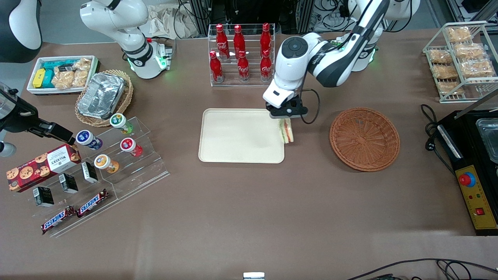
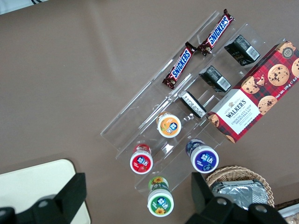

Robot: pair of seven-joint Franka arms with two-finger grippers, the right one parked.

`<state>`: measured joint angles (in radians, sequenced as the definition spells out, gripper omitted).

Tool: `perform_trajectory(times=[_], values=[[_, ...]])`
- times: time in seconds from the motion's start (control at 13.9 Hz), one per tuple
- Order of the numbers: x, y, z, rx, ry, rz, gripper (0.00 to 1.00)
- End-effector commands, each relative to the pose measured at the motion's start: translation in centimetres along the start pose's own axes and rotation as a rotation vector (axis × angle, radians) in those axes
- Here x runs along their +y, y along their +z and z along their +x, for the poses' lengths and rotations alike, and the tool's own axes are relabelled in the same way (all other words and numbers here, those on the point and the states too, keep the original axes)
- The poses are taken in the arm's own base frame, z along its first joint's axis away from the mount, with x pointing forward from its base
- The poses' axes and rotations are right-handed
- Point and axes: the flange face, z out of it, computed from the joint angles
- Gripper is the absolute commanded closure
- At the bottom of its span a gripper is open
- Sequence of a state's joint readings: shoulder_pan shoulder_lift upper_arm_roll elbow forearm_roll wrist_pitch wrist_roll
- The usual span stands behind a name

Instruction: Place sandwich from basket to tray

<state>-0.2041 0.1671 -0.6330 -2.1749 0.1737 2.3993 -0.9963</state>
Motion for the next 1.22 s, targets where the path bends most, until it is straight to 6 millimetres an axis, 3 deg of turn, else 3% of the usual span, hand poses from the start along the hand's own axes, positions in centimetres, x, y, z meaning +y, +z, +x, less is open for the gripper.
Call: perform_trajectory(times=[0.0, 0.43, 0.72, 1.01, 1.08, 1.15], values=[[2.2, 2.4, -1.1, 0.038, -0.003, -0.028, 1.0], [3.1, 5.7, -0.9, 0.057, 0.015, -0.024, 1.0], [3.1, 8.9, -1.4, 0.061, 0.043, -0.01, 1.0], [3.2, 9.6, -1.5, 0.071, 0.05, -0.027, 1.0], [3.1, 9.6, -1.4, 0.074, 0.054, -0.026, 0.98], [2.9, 9.5, -1.1, 0.077, 0.049, -0.024, 0.77]])
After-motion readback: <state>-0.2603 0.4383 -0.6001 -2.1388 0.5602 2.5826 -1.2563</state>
